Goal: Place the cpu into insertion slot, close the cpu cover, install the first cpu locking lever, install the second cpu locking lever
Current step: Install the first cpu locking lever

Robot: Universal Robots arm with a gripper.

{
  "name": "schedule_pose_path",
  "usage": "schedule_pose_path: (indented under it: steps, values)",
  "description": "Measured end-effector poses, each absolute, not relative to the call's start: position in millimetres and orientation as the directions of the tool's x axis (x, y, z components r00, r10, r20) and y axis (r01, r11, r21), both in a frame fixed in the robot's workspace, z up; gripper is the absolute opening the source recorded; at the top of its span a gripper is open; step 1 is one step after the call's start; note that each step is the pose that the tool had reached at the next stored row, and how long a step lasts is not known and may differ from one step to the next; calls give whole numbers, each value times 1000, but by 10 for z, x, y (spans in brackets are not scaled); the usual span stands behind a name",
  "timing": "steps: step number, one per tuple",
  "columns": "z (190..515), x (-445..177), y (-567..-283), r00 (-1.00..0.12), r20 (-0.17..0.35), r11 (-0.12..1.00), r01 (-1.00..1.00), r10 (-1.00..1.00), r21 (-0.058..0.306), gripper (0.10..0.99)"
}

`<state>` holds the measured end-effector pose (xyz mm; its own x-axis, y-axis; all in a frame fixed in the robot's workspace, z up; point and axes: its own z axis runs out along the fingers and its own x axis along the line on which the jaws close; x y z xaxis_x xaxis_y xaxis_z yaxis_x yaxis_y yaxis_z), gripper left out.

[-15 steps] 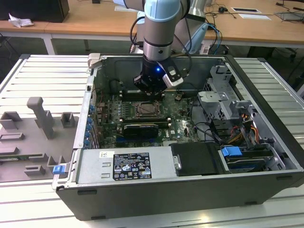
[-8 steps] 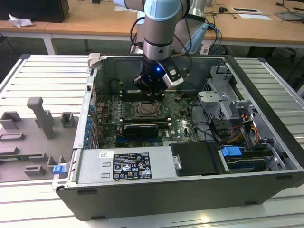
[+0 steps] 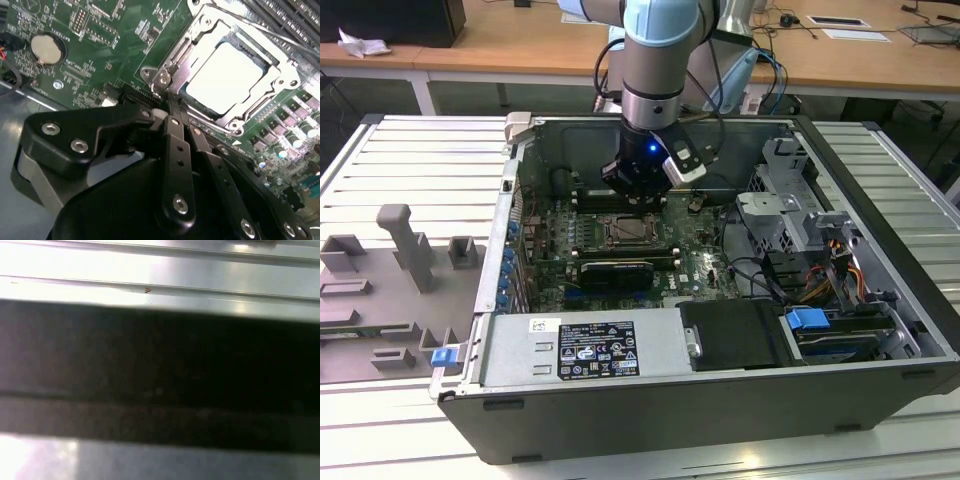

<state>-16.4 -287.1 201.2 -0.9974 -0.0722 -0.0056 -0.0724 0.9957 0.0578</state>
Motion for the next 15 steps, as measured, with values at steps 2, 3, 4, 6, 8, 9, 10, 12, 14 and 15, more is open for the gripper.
schedule_pose_path:
  steps: [2,3,4,6,8,9,10,12,14,15]
  values:
    - [2012,-164,-2871,-997,-5,996,-72,-72,58,106]
    - [2027,-163,-2870,-997,-6,996,-73,-72,58,106]
    - [2063,-163,-2870,-997,-6,996,-73,-72,58,106]
    - [2130,-163,-2870,-997,-6,996,-72,-72,58,106]
    - [2154,-163,-2870,-997,-6,996,-73,-72,58,106]
    - [2155,-163,-2878,-997,-6,996,-73,-73,58,106]
    - [2154,-163,-2883,-997,-6,996,-72,-72,58,106]
    - [2154,-163,-2889,-997,-6,996,-73,-72,58,106]
    - [2154,-163,-2895,-997,-6,996,-72,-72,58,106]
    - [2155,-163,-2896,-997,-6,996,-73,-72,58,106]
